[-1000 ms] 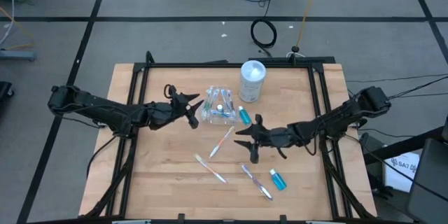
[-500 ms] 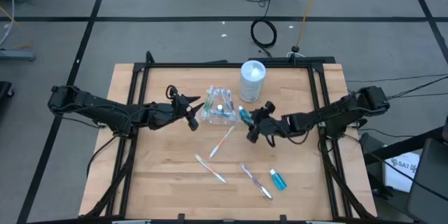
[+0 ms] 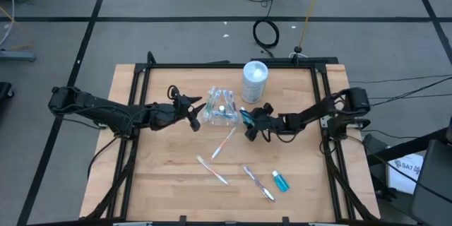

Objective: Pick & Place toothbrushing station
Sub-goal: Put the top mouthwash into the transparent organizer

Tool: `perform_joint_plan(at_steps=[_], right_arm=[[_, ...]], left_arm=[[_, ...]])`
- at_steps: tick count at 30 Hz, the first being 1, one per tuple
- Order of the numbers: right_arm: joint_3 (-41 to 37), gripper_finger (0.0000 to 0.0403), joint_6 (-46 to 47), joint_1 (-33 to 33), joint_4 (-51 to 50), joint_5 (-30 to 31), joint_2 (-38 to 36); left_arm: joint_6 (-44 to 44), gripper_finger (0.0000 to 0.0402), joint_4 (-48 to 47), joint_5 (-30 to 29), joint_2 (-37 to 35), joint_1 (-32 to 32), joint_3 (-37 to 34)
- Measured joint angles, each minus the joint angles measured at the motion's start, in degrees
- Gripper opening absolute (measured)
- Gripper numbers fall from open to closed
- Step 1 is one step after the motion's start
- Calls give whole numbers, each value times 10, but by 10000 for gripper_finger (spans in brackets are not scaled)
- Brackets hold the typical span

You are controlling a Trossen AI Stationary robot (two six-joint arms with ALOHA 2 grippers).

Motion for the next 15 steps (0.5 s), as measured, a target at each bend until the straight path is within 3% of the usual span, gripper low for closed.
perform_joint_plan(at_steps=[10,15], right_arm=[[1,234,-11,-7,11,-2,42],[0,207,-12,-10,6,-7,38]], left_arm=[[3,143,-3,-1,0,0,0],[4,143,-4,-1,0,0,0]])
